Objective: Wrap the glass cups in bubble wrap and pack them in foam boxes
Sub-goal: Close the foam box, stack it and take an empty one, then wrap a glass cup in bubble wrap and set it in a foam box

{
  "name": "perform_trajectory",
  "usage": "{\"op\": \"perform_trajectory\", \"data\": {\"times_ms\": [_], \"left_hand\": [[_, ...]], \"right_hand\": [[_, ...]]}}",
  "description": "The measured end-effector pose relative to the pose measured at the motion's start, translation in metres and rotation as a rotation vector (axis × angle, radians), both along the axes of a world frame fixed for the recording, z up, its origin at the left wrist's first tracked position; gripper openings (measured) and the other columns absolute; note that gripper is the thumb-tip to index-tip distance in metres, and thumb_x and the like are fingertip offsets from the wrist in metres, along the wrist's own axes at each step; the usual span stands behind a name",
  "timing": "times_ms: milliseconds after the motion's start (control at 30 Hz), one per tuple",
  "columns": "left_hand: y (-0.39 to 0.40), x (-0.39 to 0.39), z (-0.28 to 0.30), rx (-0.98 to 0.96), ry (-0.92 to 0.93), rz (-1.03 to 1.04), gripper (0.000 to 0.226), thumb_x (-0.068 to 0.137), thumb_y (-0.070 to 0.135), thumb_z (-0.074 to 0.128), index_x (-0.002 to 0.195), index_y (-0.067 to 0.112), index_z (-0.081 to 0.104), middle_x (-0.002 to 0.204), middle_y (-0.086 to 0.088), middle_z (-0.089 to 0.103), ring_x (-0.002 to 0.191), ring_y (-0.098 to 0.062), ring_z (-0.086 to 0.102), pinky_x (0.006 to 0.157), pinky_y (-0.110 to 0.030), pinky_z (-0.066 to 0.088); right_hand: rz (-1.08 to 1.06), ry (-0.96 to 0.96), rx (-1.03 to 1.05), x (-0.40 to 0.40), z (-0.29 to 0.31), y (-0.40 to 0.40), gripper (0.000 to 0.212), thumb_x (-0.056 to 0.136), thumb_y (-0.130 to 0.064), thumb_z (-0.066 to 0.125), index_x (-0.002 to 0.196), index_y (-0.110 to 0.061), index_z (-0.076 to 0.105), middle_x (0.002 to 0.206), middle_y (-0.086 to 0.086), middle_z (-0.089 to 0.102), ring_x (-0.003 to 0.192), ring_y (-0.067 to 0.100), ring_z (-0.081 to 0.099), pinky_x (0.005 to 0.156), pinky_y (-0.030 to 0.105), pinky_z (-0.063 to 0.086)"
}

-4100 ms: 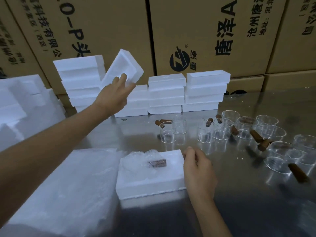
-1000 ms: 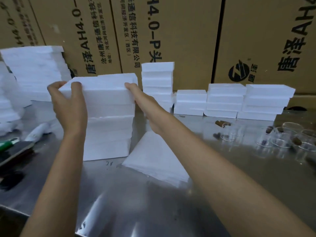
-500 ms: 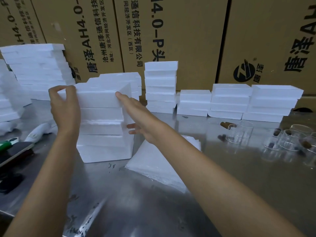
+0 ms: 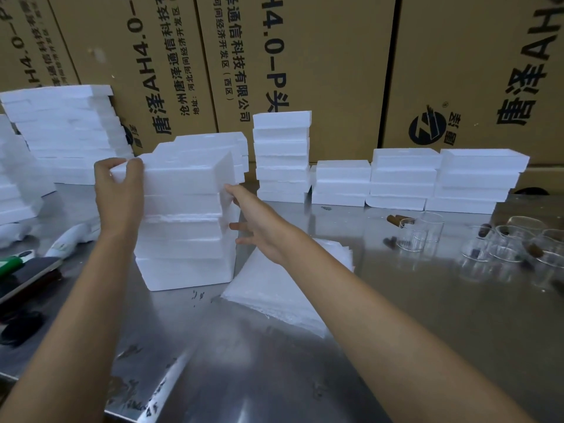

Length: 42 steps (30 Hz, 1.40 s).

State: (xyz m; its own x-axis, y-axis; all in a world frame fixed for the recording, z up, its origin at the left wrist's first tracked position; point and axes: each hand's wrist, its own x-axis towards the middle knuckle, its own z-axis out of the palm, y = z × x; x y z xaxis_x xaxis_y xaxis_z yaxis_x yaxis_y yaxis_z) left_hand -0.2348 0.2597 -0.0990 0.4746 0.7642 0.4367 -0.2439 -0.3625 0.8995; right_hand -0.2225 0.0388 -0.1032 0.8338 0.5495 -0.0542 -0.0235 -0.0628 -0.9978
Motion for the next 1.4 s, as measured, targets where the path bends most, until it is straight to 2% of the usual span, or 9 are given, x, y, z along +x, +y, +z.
{"op": "perform_trajectory", "data": {"times_ms": [100,267,433,733,967,1033,1233,1333,1400], "left_hand": [[-0.012,0.003,-0.001,0.018,-0.030,0.038,0.050,0.086,0.061,0.050,0.125,0.030,0.047,0.113,0.007,0.051,0.099,-0.014,0.050,0.070,-0.019,0.036],[-0.032,0.007,-0.008,0.091,-0.083,0.103,0.067,0.089,0.070,0.045,0.136,0.023,0.037,0.137,-0.002,0.045,0.114,-0.013,0.044,0.095,-0.028,0.036],[-0.043,0.001,-0.020,0.253,-0.058,0.301,0.085,0.089,0.075,0.044,0.153,0.023,0.025,0.154,-0.007,0.028,0.142,-0.027,0.028,0.111,-0.052,0.021],[-0.081,-0.005,-0.025,0.682,0.044,0.401,0.059,0.101,0.047,0.042,0.149,0.015,0.030,0.162,-0.019,0.012,0.151,-0.038,0.007,0.121,-0.051,0.000],[-0.160,0.002,-0.041,0.867,-0.003,0.205,0.055,0.099,0.034,0.049,0.146,0.011,0.036,0.159,-0.021,0.018,0.151,-0.038,0.009,0.123,-0.047,-0.001],[-0.187,0.010,-0.053,0.914,0.005,0.098,0.053,0.098,0.033,0.051,0.144,0.011,0.037,0.159,-0.019,0.020,0.150,-0.036,0.011,0.123,-0.044,0.001],[-0.243,0.056,-0.091,0.981,0.207,-0.324,0.056,0.096,0.031,0.056,0.146,0.015,0.037,0.157,-0.012,0.025,0.149,-0.032,0.016,0.121,-0.048,0.019],[-0.270,0.091,-0.096,1.000,0.309,-0.477,0.059,0.095,0.032,0.057,0.147,0.016,0.035,0.153,-0.013,0.031,0.144,-0.032,0.024,0.117,-0.049,0.026],[-0.294,0.118,-0.092,0.990,0.359,-0.555,0.062,0.095,0.033,0.057,0.149,0.017,0.032,0.155,-0.012,0.028,0.145,-0.032,0.022,0.116,-0.048,0.026]], "right_hand": [[-0.023,0.008,0.009,0.000,-0.003,0.002,0.047,0.101,-0.048,0.041,0.146,-0.033,0.042,0.152,-0.008,0.038,0.129,0.024,0.048,0.111,0.048,0.041],[-0.094,-0.004,0.022,0.003,-0.004,0.004,0.048,0.102,-0.039,0.043,0.149,-0.030,0.040,0.154,-0.007,0.039,0.136,0.022,0.042,0.108,0.043,0.041],[-0.153,-0.003,0.026,0.007,-0.004,-0.010,0.044,0.097,-0.042,0.051,0.139,-0.027,0.051,0.138,-0.006,0.051,0.122,0.020,0.052,0.095,0.036,0.048],[-0.198,0.028,0.020,0.013,-0.011,-0.044,0.042,0.099,-0.042,0.049,0.136,-0.024,0.052,0.124,-0.005,0.052,0.120,0.020,0.054,0.093,0.035,0.046],[-0.314,0.015,-0.001,0.017,-0.024,-0.090,0.022,0.095,-0.040,0.055,0.113,-0.028,0.061,0.123,-0.005,0.059,0.109,0.014,0.060,0.098,0.036,0.051],[-0.377,0.006,-0.020,0.023,-0.033,-0.113,0.030,0.094,-0.039,0.056,0.120,-0.026,0.061,0.123,-0.003,0.060,0.108,0.014,0.061,0.096,0.035,0.052],[-0.625,-0.134,-0.162,0.041,-0.079,-0.202,0.010,0.095,-0.032,0.058,0.094,-0.027,0.066,0.094,-0.018,0.064,0.090,0.005,0.061,0.079,0.026,0.047],[-0.827,-0.134,-0.210,0.052,-0.110,-0.253,0.016,0.096,-0.026,0.059,0.097,-0.016,0.071,0.096,-0.006,0.071,0.099,0.018,0.065,0.095,0.035,0.050],[-0.941,-0.108,-0.139,0.055,-0.128,-0.285,0.018,0.099,-0.021,0.057,0.097,-0.009,0.070,0.095,0.005,0.071,0.091,0.022,0.067,0.092,0.040,0.054]]}}
